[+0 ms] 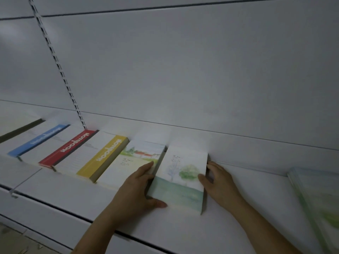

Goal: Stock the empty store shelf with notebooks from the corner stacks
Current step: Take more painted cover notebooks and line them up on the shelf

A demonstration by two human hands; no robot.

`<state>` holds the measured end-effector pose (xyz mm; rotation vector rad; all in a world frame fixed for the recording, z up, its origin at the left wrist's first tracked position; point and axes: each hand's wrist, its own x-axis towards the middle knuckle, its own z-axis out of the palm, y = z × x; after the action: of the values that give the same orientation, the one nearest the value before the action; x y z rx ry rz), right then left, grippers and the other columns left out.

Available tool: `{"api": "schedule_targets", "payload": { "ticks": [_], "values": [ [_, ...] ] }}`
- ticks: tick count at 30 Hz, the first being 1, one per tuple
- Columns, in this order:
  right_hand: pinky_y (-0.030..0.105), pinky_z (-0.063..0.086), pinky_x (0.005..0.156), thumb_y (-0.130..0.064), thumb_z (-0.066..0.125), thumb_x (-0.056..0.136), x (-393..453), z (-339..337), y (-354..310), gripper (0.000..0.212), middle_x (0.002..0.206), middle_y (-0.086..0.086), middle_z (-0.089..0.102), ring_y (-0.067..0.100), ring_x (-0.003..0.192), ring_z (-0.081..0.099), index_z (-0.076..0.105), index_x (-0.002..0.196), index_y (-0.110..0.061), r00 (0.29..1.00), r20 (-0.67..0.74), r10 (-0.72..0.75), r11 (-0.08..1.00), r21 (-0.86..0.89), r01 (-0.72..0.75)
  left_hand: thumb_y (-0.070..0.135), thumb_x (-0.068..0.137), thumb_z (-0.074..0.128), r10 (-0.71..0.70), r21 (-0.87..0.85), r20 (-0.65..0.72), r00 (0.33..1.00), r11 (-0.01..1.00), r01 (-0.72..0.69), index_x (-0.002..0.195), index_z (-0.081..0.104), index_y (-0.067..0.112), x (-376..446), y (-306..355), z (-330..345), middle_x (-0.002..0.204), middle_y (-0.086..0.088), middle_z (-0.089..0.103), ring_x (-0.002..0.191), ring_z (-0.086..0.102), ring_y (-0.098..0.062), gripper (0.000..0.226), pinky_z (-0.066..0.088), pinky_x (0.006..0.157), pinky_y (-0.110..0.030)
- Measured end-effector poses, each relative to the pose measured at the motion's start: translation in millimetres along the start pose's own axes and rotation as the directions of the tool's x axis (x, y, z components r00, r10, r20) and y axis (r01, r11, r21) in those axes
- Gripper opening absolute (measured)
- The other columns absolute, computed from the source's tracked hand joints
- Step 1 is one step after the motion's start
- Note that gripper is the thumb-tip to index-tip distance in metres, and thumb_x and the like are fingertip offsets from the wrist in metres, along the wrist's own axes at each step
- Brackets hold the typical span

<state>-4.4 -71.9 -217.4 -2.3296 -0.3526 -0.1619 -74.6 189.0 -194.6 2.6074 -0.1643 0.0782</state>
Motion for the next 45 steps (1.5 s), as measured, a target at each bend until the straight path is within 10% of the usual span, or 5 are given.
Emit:
{"api": "schedule_targets", "payload": {
  "ticks": [7, 17, 25, 29, 45],
  "values": [
    [0.032, 0.043, 0.089, -0.027, 0.057, 0.091, 2.2, 1.1, -2.9, 0.026, 0.112, 0.006, 0.058, 0.023, 0.108, 0.052, 0.058, 0.109, -0.008, 0.986, -0.107, 0.13, 0.991, 0.008, -0.13, 0.08, 0.07, 0.054, -0.012, 0.173, 0.16, 0.987, 0.985, -0.016, 0.152, 0.02, 0.028, -8.1, 7.7, -13.3, 0.16, 0.014, -0.007, 0.146, 0.022, -0.012, 0.103, 0.03, 0.113, -0.03],
    [0.031, 0.048, 0.088, -0.032, 0.05, 0.095, -46.7, -129.7, 11.6, 0.03, 0.12, -0.004, 0.06, 0.012, 0.108, 0.057, 0.057, 0.121, -0.019, 0.905, -0.419, 0.075, 0.986, -0.107, -0.131, 0.047, 0.089, 0.059, 0.382, -0.267, 0.021, 0.924, 0.893, -0.363, 0.116, 0.058, 0.041, 4.2, 149.7, 65.8, 0.111, 0.026, 0.06, 0.102, 0.054, 0.016, 0.029, 0.047, 0.077, -0.008],
    [0.039, 0.051, 0.079, -0.056, 0.036, 0.095, -173.4, -214.2, 118.6, 0.047, 0.094, 0.006, 0.061, 0.022, 0.086, 0.059, 0.06, 0.095, -0.016, 0.602, -0.514, 0.611, 0.611, -0.177, -0.772, 0.042, 0.099, 0.048, 0.398, -0.492, 0.208, 0.893, 0.832, -0.256, 0.099, 0.056, 0.026, 34.4, 278.1, 166.2, 0.092, 0.011, 0.052, 0.103, 0.052, -0.02, 0.018, 0.037, 0.077, -0.01],
    [0.033, 0.042, 0.06, -0.049, 0.037, 0.099, -188.5, -205.9, 120.3, 0.047, 0.072, 0.003, 0.054, 0.02, 0.068, 0.054, 0.049, 0.069, -0.015, 0.549, -0.568, 0.613, 0.661, -0.013, -0.751, 0.071, 0.078, 0.032, 0.342, -0.333, 0.089, 0.936, 0.896, -0.295, 0.111, 0.055, 0.017, 35.6, 289.1, 202.3, 0.106, -0.005, 0.052, 0.102, 0.041, -0.021, 0.068, 0.038, 0.09, -0.034],
    [0.032, 0.045, 0.065, -0.03, 0.055, 0.096, -201.2, -197.8, 127.7, 0.023, 0.087, 0.006, 0.069, 0.023, 0.079, 0.063, 0.071, 0.088, -0.017, 0.431, -0.571, 0.699, 0.714, 0.512, -0.478, 0.075, 0.076, 0.02, 0.412, -0.415, 0.078, 0.908, 0.841, -0.346, 0.148, 0.034, 0.021, 30.6, 290.7, 203.8, 0.158, 0.002, 0.029, 0.147, 0.016, -0.016, 0.091, 0.015, 0.118, -0.039]
  ]
}}
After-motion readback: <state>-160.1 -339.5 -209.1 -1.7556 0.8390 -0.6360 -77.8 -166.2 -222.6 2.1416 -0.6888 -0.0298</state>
